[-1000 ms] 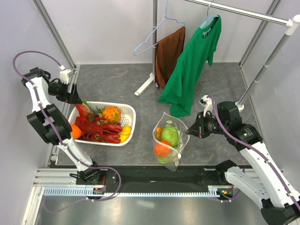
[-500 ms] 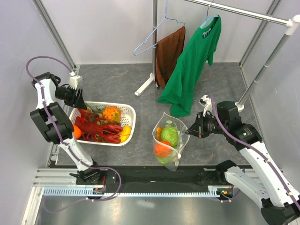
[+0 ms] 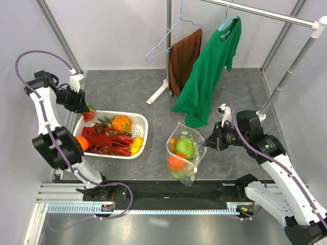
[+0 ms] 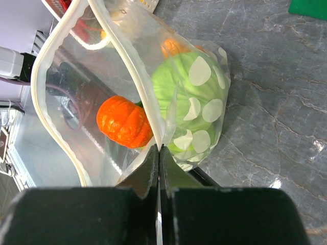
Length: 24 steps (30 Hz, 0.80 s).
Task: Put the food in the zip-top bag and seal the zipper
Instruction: Pick up the fake fruit from the bin, then place the fake fruit in the zipper food storage bag.
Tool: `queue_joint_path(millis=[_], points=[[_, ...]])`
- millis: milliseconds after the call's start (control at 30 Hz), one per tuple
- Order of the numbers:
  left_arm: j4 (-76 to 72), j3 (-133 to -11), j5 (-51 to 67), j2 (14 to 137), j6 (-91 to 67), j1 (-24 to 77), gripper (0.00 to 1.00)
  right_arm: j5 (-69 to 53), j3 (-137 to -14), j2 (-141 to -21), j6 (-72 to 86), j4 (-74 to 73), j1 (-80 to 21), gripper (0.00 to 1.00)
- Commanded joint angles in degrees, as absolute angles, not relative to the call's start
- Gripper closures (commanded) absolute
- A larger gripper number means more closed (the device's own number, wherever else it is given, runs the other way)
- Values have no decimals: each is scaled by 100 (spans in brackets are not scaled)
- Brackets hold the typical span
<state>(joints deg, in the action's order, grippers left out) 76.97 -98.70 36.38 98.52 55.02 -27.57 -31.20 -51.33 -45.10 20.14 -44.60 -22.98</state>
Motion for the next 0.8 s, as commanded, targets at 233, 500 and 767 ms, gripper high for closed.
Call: queue_joint_path(millis=[233,500,767], points=[[8367,-11046,4622,8448,5336,-2077,83,-3182,-5168,-4403,2021,-4342,-2268,100],[7246,-11347,5264,7559,3500,1243,83,-3182,-5221,-4395,2004,-4359,-2276,100],[6056,-11004,4564,7549,3093,4242,85,-3155,-5467,-4412,1942,-4570,-2276,100]])
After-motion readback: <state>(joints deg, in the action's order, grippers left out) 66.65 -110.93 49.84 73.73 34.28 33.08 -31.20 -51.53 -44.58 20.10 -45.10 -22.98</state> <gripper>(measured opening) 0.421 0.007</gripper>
